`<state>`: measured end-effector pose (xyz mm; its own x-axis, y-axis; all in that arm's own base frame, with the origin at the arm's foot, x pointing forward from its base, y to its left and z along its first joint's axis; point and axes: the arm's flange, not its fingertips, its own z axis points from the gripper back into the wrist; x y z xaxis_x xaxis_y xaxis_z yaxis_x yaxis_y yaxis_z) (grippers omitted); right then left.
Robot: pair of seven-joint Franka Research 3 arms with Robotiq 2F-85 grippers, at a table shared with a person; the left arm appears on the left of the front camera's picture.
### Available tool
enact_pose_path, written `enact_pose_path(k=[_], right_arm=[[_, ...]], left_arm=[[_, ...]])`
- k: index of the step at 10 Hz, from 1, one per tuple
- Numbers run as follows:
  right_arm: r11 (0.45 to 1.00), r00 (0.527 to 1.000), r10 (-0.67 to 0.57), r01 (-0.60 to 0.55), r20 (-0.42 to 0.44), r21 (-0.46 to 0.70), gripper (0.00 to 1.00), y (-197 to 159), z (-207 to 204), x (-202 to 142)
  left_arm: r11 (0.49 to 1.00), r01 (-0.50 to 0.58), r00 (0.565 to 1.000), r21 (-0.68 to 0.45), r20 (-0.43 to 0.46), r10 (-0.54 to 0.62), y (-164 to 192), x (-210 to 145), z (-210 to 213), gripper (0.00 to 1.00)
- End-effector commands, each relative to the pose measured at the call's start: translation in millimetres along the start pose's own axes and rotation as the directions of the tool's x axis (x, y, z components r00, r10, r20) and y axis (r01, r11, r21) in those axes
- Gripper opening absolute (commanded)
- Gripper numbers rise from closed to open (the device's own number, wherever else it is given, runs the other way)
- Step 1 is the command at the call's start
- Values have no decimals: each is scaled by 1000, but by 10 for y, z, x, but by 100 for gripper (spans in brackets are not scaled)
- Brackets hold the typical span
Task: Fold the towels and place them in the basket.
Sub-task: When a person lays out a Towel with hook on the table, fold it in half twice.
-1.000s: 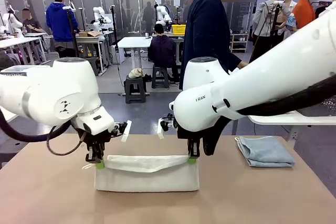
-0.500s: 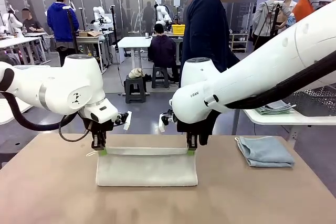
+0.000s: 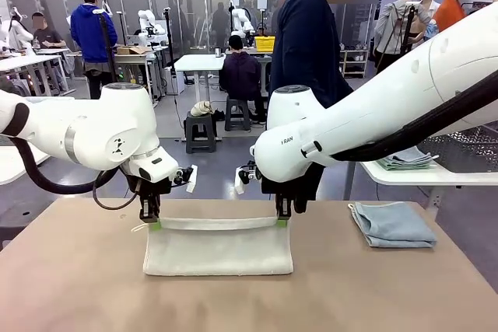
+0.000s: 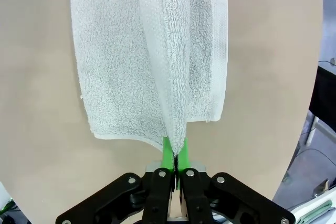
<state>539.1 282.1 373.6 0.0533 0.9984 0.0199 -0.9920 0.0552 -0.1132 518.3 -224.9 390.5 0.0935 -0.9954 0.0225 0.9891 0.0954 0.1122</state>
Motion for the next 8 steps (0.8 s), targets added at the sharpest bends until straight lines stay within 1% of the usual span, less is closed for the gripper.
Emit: enact_pose_path(k=[1,2,3,4,6,8], right_arm=[[1000,1000,-10,10,5,5,3,0,4,-15],[1000,1000,0,0,0,0,3,0,0,0],[999,1000,-26,26,-15,36,3,-92,-54,-69],[999,999,-35,35,-8,7,3,-155,-95,-99],[999,999,-48,48,-1,-5,3,-261,-175,-117],[998,998,-55,55,9,-20,3,-364,-275,-133]], left_arm=[[1000,-3,1000,0,2,3,13,-32,11,4],[1000,0,1000,0,0,0,0,0,0,4],[1000,13,1000,-26,-2,-13,95,-13,-77,4],[999,29,999,-13,12,-29,173,-7,-119,4],[998,58,998,-14,18,-58,297,33,-203,4],[998,59,998,-19,15,-58,422,69,-290,4]])
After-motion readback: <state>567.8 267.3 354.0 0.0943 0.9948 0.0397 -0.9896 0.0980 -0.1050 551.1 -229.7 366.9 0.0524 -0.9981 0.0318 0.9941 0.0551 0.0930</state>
